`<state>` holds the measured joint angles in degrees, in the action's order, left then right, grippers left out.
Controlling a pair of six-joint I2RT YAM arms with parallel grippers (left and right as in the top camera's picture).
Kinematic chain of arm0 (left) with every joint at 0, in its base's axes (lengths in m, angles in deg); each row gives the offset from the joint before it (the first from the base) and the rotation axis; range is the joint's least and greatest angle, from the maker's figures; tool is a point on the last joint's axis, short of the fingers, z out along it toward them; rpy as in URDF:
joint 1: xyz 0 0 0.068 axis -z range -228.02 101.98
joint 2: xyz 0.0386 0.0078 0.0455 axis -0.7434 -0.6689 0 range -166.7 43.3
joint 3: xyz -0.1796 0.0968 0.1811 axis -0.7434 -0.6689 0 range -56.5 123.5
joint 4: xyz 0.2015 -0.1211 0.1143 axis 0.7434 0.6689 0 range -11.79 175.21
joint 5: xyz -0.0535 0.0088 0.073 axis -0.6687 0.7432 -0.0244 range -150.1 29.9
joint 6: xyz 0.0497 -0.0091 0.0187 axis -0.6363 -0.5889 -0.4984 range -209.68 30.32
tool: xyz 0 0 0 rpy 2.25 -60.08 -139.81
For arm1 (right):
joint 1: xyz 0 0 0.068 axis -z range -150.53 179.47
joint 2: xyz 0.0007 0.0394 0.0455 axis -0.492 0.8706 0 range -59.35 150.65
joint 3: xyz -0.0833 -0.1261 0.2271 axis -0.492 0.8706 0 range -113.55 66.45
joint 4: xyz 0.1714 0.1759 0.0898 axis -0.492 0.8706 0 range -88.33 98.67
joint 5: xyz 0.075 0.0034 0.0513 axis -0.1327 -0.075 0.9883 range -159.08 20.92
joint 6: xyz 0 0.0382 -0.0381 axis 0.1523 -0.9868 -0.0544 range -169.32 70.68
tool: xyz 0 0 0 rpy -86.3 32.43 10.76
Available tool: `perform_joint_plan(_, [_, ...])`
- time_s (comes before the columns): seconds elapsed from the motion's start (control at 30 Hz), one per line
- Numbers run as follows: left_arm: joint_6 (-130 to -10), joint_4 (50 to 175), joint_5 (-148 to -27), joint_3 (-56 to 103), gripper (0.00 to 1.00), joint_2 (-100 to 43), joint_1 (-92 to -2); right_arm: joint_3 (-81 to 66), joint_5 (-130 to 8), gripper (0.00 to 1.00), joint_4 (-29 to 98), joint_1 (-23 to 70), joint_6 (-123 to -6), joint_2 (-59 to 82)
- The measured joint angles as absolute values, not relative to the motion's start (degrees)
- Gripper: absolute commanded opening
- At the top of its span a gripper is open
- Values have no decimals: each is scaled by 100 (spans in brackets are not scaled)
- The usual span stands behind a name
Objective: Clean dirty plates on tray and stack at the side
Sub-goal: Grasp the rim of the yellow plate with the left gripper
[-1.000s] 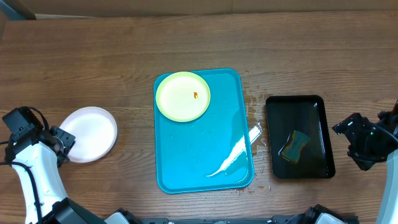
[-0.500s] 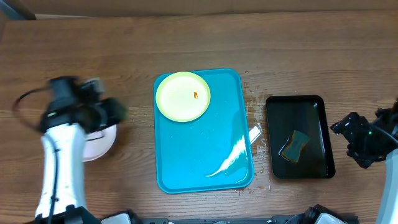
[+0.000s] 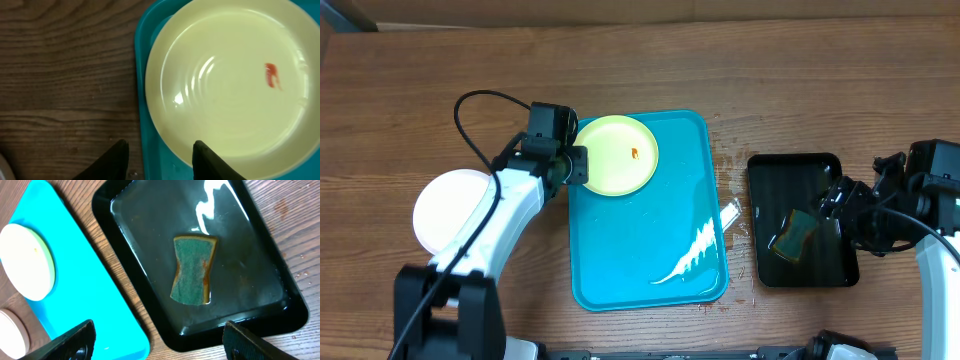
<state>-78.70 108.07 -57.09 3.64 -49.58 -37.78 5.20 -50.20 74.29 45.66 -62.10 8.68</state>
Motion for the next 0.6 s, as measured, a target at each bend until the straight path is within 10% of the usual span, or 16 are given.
perform_joint_plan(0.6, [-6984,10198,-6308,390,4,-6195,-3802,520,-4996,84,7433,4518,-6166,868])
